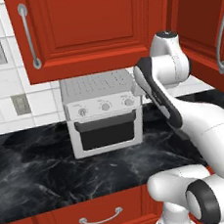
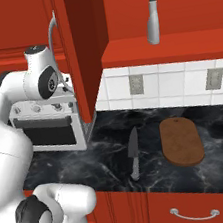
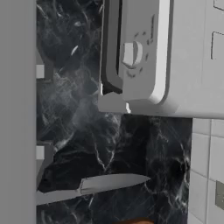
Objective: Move the cutting board and knife to the sink. Then move spray from the cabinet to the counter.
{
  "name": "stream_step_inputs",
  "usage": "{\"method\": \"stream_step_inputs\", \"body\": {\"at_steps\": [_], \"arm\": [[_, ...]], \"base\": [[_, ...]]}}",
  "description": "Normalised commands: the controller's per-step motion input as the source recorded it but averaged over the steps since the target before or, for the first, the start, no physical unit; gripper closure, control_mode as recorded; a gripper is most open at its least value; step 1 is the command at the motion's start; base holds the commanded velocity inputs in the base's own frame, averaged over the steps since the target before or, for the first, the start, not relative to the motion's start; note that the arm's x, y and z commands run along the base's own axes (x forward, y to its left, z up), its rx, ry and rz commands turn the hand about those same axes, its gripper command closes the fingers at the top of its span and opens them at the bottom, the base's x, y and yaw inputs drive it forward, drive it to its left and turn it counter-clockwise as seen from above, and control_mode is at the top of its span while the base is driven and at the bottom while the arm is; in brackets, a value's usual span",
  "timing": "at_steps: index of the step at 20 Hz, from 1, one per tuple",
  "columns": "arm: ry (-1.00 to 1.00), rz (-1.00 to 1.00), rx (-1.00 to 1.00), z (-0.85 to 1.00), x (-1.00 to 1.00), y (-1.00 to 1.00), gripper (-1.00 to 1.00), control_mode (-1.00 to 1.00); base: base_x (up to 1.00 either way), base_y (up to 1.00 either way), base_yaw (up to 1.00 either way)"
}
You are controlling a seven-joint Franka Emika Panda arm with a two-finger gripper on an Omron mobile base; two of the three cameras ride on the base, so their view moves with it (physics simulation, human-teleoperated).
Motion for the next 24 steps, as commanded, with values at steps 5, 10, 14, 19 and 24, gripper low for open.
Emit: {"method": "stream_step_inputs", "body": {"at_steps": [5, 10, 14, 19, 24], "arm": [[-0.01, -0.02, 0.0, 0.0, -0.6, 0.0, -1.0, -1.0], [0.0, -0.06, 0.0, 0.0, -1.0, 0.0, -1.0, -1.0], [0.0, -0.04, 0.0, 0.0, -1.0, 0.0, -1.0, -1.0], [0.14, -0.01, -0.04, 0.04, -1.0, 0.0, -1.0, -1.0], [0.14, -0.04, 0.0, 0.01, -0.95, -0.07, -1.0, -1.0]], "base": [[0.0, 0.0, 0.0], [0.0, 0.0, 0.0], [0.0, 0.0, 0.0], [0.0, 0.0, 0.0], [0.0, 0.0, 0.0]]}}
